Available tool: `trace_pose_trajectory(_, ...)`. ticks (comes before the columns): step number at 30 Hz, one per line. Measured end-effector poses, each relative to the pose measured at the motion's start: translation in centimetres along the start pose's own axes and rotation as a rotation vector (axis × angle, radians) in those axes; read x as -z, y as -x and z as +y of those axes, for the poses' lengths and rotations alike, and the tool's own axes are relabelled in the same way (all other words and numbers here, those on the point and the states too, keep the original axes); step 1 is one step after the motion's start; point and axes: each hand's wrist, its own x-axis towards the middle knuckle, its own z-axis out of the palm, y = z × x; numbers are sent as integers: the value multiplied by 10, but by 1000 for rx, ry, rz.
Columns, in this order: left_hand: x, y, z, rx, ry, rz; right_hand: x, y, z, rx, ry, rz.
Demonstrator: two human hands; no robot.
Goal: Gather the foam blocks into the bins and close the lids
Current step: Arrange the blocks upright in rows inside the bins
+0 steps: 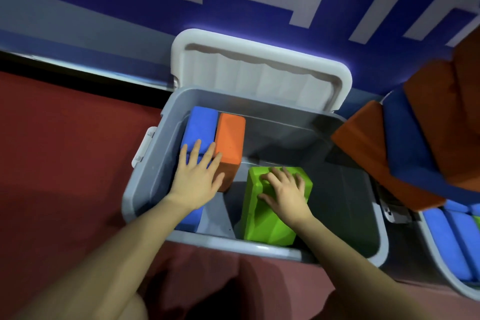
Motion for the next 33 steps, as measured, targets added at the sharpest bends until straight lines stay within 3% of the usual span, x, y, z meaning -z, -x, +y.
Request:
trace_pose_trajectory(3,5,1,24,-159,60,25,6,9,2,-7,-15,-49)
trace_pose_trajectory(6,13,-7,58,-281,133,-61,13,20,10,79,-38,-43)
trace_pose_trajectory(8,15,-11,70,-327,60,-105,18,26,21,71,-39,-26)
trace_pose_trajectory(16,7,-8,63,-316,-9,-214,24,42,44,31,81,-238)
trace_pose_trajectory(19,11,1,64,-327,-15,-254,31,44,46,51,135,-220)
trace_pose_trajectory(24,1,9,61,-341,-35,-159,40,48,51,160,174,-198)
trace_pose_trajectory(26,1,9,59,-338,2,-215,41,51,48,191,180,-172)
trace_pose_trajectory(33,-4,7,62,-317,80,-203,39,54,49,160,113,-261)
